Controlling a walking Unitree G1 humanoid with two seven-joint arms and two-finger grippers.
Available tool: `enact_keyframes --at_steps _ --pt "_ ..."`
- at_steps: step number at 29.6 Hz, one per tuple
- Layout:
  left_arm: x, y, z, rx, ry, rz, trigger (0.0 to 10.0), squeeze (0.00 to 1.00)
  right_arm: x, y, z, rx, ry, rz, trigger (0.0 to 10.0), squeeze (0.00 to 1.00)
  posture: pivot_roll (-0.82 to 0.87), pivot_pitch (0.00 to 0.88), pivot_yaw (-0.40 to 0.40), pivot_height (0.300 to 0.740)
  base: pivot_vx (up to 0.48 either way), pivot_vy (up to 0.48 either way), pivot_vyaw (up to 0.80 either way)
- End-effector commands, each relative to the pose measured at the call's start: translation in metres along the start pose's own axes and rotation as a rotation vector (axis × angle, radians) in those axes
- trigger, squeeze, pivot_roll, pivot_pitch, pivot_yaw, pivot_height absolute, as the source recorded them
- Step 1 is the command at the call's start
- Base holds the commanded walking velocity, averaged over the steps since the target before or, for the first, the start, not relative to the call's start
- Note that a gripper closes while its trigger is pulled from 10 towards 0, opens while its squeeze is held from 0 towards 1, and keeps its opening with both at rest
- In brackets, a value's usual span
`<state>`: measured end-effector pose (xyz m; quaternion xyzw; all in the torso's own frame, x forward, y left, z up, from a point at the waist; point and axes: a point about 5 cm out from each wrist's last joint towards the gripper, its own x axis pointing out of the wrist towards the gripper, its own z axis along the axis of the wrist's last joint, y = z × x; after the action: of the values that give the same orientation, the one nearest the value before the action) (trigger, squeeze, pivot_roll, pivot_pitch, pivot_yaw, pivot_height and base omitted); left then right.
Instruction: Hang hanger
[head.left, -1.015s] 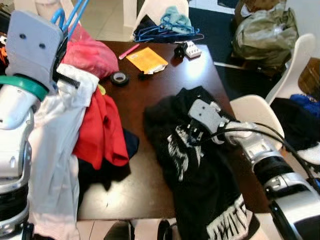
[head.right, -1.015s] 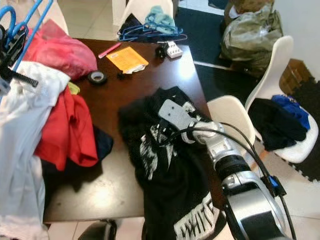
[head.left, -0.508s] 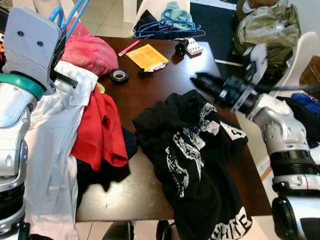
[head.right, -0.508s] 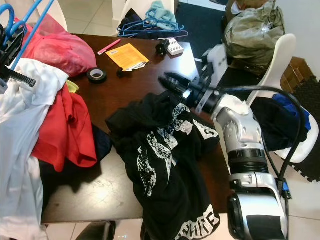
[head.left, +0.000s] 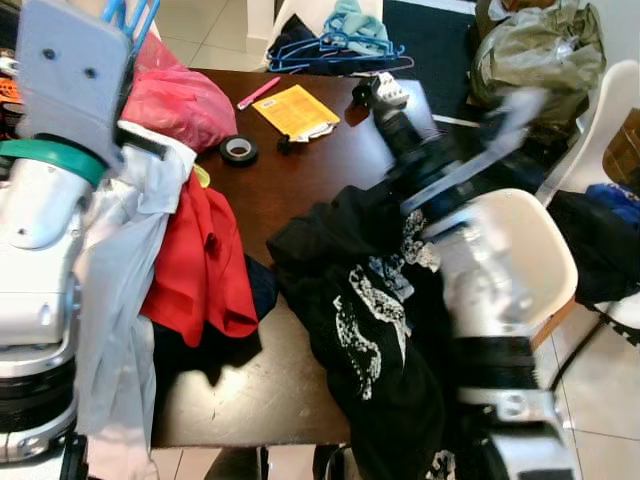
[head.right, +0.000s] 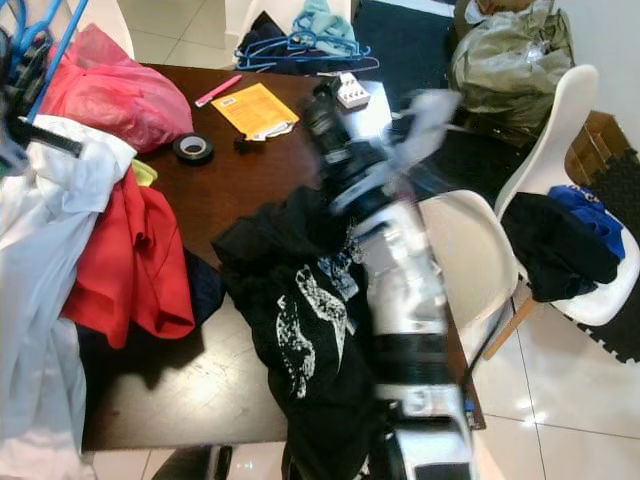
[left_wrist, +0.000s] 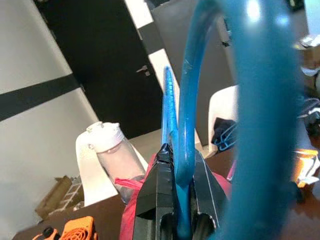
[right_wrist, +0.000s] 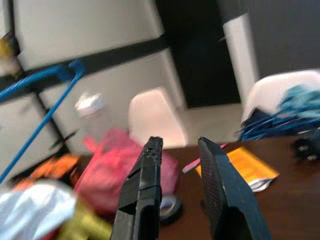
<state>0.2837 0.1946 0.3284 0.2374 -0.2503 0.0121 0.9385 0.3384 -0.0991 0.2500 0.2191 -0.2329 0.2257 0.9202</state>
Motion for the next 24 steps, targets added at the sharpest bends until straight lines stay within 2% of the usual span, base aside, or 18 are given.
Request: enact_keyframes --at_steps 1,4,8,13,24 --pt "0.004 -0.002 -0.001 -0.030 0.020 0.011 10.0 0.00 -0.006 0.002 -0.001 -0.052 -0.029 -0.070 10.0 0.00 0.23 0.078 -0.016 0.740 0.000 0.000 0.00" --pt "0.010 0.001 -0.002 -0.084 0.030 0.038 10.0 0.00 -0.006 0.009 -0.006 -0.053 -0.037 -0.098 10.0 0.00 0.23 0.075 -0.013 0.740 0.000 0.000 0.00" --pt "0.015 0.004 0.001 -0.099 0.012 0.053 10.0 0.00 -0.005 0.009 -0.004 -0.054 -0.036 -0.098 10.0 0.00 0.23 0.073 -0.015 0.740 -0.202 0.000 0.00" --pt "0.017 0.005 0.005 -0.101 -0.007 0.071 10.0 0.00 -0.004 0.010 -0.001 -0.087 -0.055 -0.146 10.0 0.00 0.24 0.070 -0.020 0.740 -0.388 0.000 0.00" --pt "0.018 0.004 0.005 -0.100 -0.007 0.076 10.0 0.00 -0.005 0.011 -0.004 -0.103 -0.050 -0.170 10.0 0.00 0.23 0.072 -0.022 0.740 -0.400 0.000 0.00"
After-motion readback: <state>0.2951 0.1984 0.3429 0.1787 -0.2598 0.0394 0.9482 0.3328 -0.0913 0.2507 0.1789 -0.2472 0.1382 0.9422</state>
